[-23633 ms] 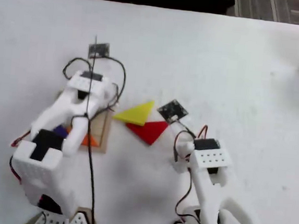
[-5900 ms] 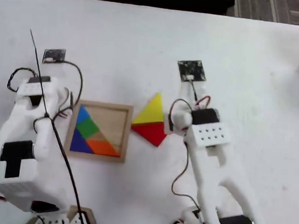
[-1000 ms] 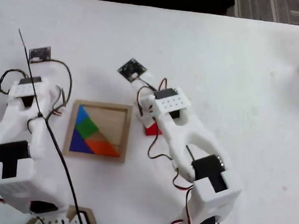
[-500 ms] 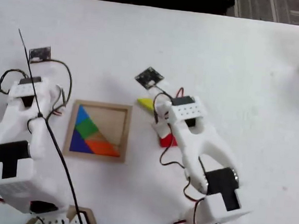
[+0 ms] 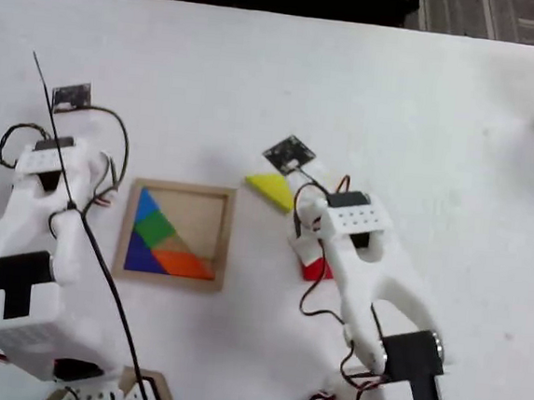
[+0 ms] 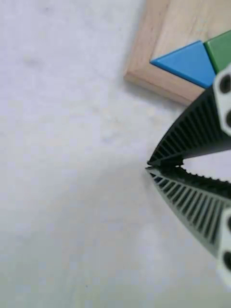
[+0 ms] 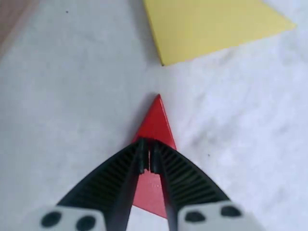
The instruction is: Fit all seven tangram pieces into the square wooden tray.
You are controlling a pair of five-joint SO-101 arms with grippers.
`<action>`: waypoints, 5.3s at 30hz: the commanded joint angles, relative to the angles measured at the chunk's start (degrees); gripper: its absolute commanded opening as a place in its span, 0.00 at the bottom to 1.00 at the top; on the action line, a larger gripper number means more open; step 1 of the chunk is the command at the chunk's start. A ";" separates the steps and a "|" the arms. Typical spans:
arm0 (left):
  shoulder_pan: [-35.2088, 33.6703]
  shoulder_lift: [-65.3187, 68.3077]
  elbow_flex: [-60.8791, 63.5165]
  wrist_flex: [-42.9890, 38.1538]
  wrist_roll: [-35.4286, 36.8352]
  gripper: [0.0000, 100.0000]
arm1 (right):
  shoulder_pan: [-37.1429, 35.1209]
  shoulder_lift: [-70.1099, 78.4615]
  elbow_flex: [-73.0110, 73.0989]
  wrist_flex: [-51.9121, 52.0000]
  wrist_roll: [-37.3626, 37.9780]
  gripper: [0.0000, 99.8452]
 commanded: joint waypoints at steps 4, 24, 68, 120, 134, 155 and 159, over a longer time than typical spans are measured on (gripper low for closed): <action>-0.40 -1.98 -1.67 -0.97 0.44 0.03 | 0.84 -5.85 2.02 1.19 -2.73 0.07; -0.40 -1.89 -1.67 -0.97 0.44 0.03 | -1.01 -23.69 18.02 -1.10 2.02 0.11; -0.57 -1.98 -1.41 0.26 0.44 0.03 | -3.56 -12.26 13.63 5.14 15.12 0.29; -2.86 -11.65 6.59 -4.84 0.35 0.03 | -11.82 -16.13 -9.14 18.42 -8.35 0.02; -5.23 -12.70 7.38 -5.54 0.53 0.03 | -22.64 -5.49 -12.04 1.10 6.15 0.02; -5.23 -12.79 7.38 -6.68 0.70 0.03 | -25.80 26.24 -38.07 -3.03 19.43 0.02; -5.23 -12.79 7.30 -6.68 0.70 0.03 | -24.22 29.32 -42.90 1.27 19.43 0.03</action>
